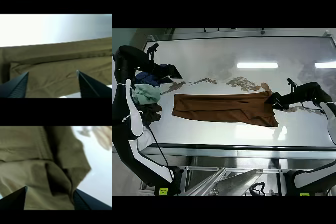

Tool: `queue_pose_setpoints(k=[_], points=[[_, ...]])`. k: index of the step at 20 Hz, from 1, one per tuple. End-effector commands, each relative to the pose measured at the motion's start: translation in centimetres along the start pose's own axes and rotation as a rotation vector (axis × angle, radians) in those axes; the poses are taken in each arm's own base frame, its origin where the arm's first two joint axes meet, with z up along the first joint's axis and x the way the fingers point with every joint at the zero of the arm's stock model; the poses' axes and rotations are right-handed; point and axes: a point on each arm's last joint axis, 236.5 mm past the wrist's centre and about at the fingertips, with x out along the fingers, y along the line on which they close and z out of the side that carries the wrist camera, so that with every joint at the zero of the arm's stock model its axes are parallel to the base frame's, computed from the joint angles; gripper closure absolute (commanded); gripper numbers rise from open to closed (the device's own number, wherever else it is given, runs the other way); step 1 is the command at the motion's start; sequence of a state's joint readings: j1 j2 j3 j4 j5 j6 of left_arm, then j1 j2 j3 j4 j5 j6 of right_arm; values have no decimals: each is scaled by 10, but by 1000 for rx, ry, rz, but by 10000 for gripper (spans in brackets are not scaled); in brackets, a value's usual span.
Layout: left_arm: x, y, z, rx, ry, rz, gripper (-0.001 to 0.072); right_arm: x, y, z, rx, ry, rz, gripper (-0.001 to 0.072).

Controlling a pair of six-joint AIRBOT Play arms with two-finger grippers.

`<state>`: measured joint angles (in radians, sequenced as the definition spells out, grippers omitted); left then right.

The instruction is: Fold the shirts.

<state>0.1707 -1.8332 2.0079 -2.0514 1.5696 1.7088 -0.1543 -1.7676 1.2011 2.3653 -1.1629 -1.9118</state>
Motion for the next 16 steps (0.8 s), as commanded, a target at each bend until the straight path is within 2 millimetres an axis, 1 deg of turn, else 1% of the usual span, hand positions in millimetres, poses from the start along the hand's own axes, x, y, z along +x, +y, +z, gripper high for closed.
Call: queue_pose_setpoints(k=[1,2,3,4,6,8,10,11,13,14,16], points=[[-4,-45,5,40,-33,-95,329,19,3,-1,-43,17,26,316],[2,-56,4,54,-36,-105,492,17,6,0,-62,12,30,608],[11,-68,1,86,-28,-112,613,14,10,2,-71,9,34,685],[22,-82,-5,123,-9,-121,693,7,16,4,-88,3,38,685],[51,-113,-18,170,35,-140,693,-17,33,9,-130,-22,52,686],[94,-153,-32,223,46,-159,693,-59,61,18,-177,-83,69,686],[146,-197,-51,280,45,-176,693,-106,90,19,-242,-139,84,686],[174,-218,-66,312,60,-183,693,-128,104,15,-264,-152,91,686],[228,-259,-103,387,104,-198,693,-161,129,-1,-324,-161,100,686],[252,-278,-120,424,129,-209,693,-172,141,-8,-338,-165,102,686],[287,-310,-142,468,157,-230,693,-188,157,-20,-340,-175,106,686]])
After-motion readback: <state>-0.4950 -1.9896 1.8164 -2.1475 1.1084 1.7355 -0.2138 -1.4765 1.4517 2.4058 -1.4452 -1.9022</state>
